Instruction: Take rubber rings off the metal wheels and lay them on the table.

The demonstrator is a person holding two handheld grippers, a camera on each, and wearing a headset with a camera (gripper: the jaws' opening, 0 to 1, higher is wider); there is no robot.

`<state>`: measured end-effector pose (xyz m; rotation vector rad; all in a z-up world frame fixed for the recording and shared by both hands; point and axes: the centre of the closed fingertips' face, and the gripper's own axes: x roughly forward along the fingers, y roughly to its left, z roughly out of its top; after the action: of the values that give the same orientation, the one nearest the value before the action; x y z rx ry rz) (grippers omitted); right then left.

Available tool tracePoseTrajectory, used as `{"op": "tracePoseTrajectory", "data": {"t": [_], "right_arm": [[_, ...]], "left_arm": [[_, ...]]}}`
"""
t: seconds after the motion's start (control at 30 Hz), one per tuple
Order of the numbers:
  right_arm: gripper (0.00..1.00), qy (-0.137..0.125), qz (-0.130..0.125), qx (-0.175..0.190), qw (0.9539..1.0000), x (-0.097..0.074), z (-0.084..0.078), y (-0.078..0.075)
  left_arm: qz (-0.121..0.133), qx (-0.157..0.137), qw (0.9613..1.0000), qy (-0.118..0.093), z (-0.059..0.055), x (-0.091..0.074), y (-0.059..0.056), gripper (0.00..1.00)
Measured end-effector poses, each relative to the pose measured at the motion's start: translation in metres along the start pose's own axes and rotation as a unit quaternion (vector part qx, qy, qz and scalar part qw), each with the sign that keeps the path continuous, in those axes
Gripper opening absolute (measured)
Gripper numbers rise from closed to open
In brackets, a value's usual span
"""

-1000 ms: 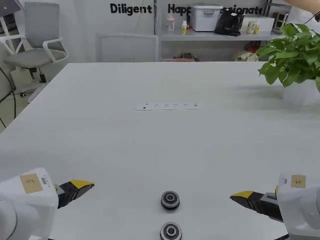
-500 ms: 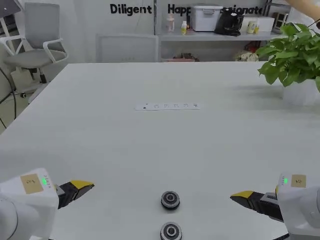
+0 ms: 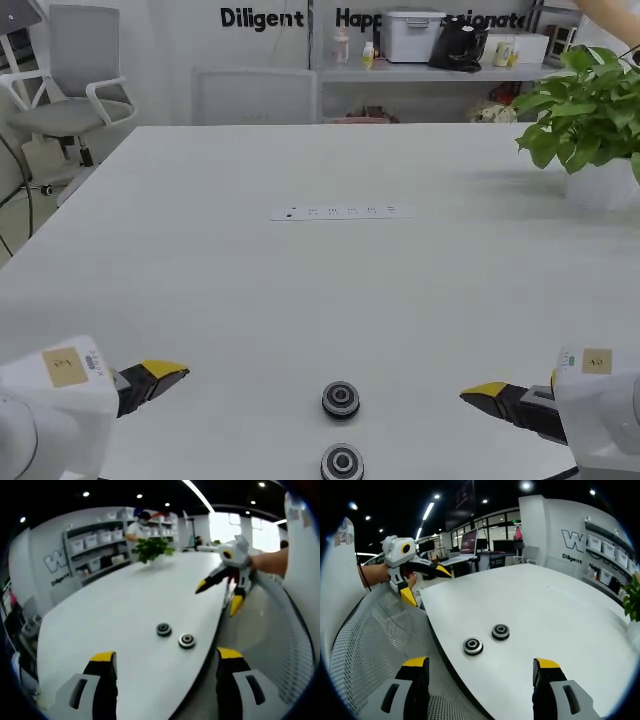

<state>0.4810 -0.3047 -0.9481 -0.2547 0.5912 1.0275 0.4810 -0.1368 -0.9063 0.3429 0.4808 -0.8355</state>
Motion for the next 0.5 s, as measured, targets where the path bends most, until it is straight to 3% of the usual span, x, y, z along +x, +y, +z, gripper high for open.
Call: {"op": "tracePoseTrajectory", "data": {"t": [0.5], "right_arm": [[0.84,0.003,0.002,0.001,1.0,0.0,-0.001,0.0008]], "left_arm": [[-0.004,0.001,1.0,0.003,-0.0012,0.0008,-0.0011,0.81]]}}
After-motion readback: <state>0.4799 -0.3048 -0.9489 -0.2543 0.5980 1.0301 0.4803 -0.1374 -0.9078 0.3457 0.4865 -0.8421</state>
